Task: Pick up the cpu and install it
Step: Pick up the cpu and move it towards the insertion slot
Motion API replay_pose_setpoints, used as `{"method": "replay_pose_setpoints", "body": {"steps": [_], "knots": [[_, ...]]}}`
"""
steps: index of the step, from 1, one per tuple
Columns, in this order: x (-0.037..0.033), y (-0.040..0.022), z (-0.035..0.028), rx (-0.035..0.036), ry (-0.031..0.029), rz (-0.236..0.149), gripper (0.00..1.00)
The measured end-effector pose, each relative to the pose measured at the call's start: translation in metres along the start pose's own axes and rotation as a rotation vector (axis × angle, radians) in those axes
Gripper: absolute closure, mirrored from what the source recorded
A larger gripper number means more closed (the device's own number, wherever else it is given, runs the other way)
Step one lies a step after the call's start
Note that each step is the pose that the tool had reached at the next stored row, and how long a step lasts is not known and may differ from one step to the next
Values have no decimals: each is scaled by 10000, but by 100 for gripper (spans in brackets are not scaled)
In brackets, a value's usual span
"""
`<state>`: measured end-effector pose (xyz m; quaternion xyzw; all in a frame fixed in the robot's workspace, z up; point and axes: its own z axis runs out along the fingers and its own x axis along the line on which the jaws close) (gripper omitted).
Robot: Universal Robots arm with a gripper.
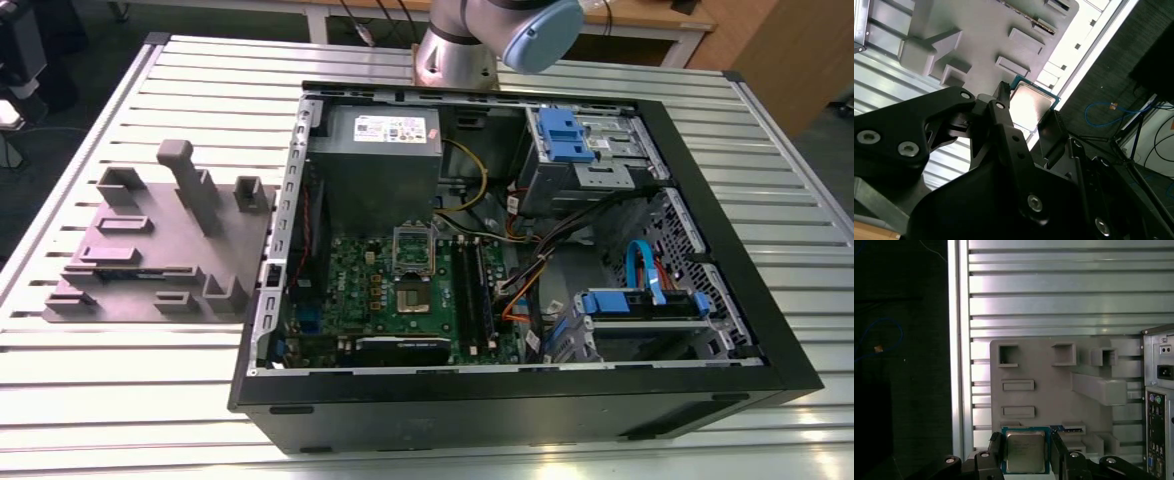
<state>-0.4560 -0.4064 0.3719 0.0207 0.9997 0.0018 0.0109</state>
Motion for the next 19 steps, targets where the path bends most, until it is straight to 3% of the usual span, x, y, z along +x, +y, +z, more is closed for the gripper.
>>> {"method": "replay_pose_setpoints", "body": {"steps": [12,19], "knots": [[-1,0,-72,-1,0,0,53],[-5,1,-75,0,1,1,53]]}}
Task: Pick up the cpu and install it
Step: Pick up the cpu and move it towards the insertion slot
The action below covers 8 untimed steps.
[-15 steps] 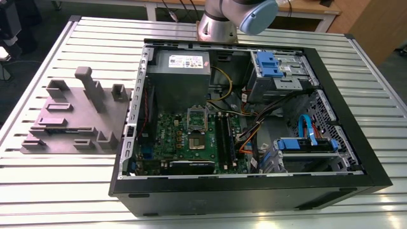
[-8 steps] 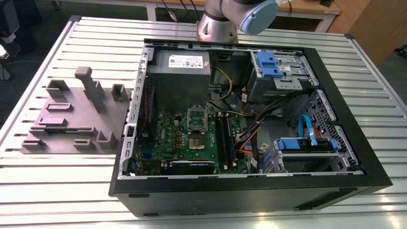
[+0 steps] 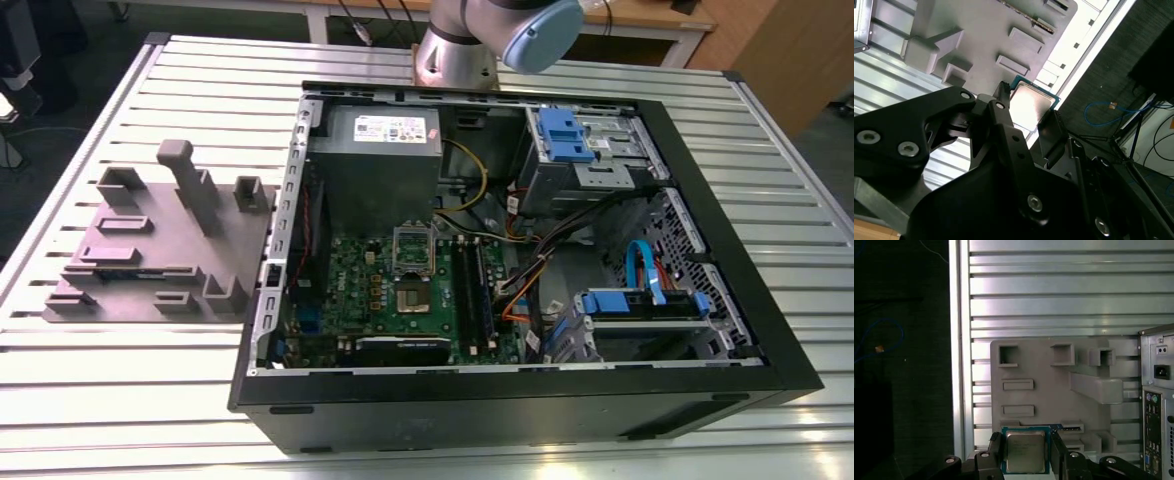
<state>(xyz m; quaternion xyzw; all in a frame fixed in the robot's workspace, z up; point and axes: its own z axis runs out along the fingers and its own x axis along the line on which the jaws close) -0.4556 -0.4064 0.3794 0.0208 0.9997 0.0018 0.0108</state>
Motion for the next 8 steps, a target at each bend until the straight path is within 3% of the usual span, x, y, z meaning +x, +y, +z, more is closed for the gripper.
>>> {"method": "replay_pose_setpoints", "body": {"steps": [8], "knots": [[-47,1,2,-1,-1,-1,53]]}}
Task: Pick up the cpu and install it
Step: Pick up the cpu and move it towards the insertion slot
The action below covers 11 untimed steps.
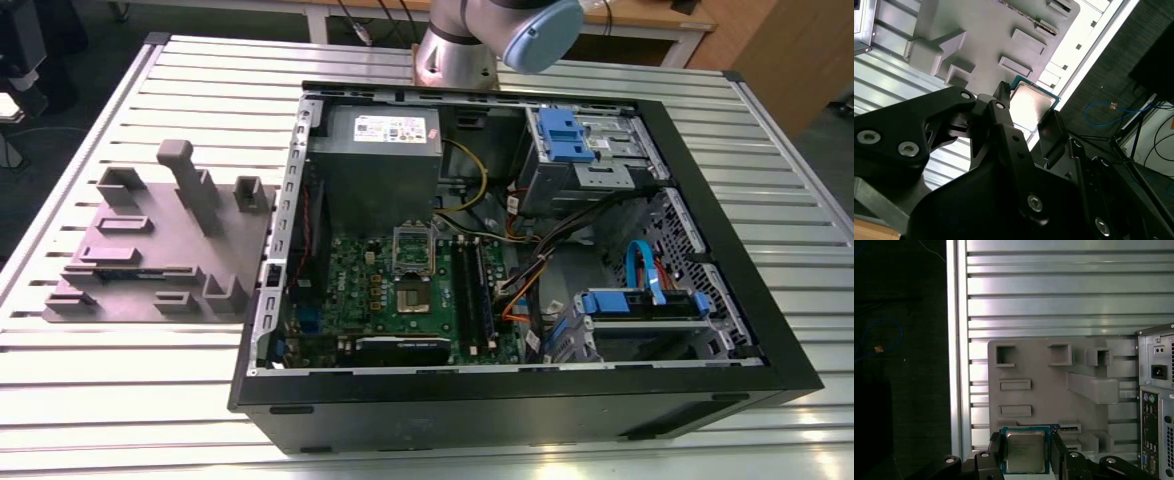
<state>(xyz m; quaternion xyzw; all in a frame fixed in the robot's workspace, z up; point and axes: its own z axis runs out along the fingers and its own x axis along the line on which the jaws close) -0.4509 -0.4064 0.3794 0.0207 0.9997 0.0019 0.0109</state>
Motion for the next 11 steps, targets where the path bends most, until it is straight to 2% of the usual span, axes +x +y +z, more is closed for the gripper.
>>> {"method": "replay_pose_setpoints", "body": {"steps": [7,11], "knots": [[-51,2,1,0,0,1,53],[-56,2,1,1,1,0,53]]}}
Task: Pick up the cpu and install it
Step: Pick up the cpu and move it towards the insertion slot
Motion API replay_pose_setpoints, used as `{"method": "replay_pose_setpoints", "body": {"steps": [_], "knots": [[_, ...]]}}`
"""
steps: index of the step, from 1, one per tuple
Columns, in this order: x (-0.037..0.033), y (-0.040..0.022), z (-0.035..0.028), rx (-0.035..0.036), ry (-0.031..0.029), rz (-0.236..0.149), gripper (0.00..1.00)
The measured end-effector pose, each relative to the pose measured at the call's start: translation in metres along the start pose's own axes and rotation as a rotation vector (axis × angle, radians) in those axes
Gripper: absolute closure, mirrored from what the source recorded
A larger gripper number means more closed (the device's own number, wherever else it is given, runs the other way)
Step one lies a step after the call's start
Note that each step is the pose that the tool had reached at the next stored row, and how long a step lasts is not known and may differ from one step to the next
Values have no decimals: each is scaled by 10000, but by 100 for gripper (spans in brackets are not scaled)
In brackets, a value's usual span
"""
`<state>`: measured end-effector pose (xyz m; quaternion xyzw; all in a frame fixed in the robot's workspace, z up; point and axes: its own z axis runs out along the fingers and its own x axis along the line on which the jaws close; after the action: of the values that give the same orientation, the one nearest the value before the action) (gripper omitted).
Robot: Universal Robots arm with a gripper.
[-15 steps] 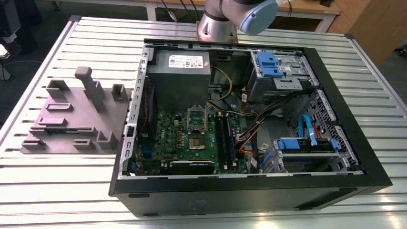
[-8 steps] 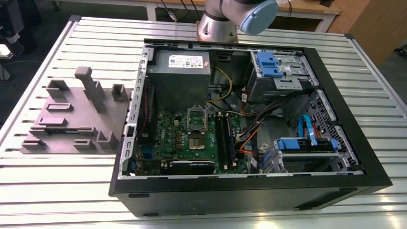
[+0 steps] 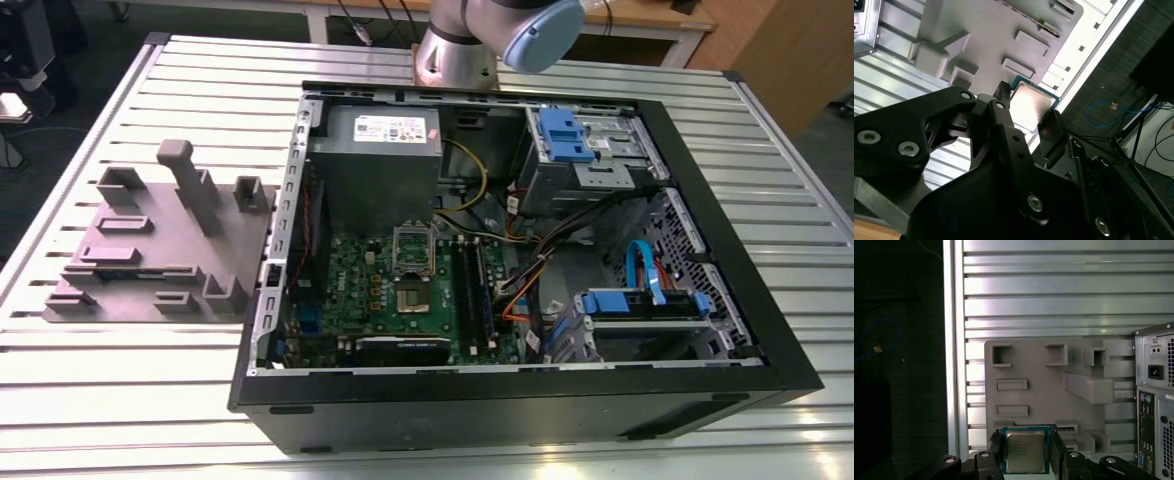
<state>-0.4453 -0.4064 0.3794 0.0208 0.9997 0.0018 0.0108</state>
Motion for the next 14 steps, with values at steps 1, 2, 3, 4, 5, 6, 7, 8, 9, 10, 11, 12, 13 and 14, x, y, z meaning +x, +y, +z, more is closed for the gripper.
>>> {"method": "replay_pose_setpoints", "body": {"steps": [1,2,3,4,5,6,7,8,9,10,11,12,13,14], "knots": [[0,0,0,0,0,0,53],[0,0,0,-1,-1,0,53],[-1,0,0,-1,-1,0,53],[-1,0,-2,-1,-1,0,53],[-1,0,-5,-1,0,0,53],[-1,0,-10,0,1,0,53],[-1,0,-16,0,0,0,53],[-1,0,-22,0,0,0,53],[-1,0,-29,-1,-1,0,53],[-1,0,-37,0,0,0,53],[-2,0,-45,0,0,0,53],[-2,0,-51,-1,-1,0,53],[-2,0,-56,-1,-2,0,53],[-2,0,-57,-1,-2,0,53]]}}
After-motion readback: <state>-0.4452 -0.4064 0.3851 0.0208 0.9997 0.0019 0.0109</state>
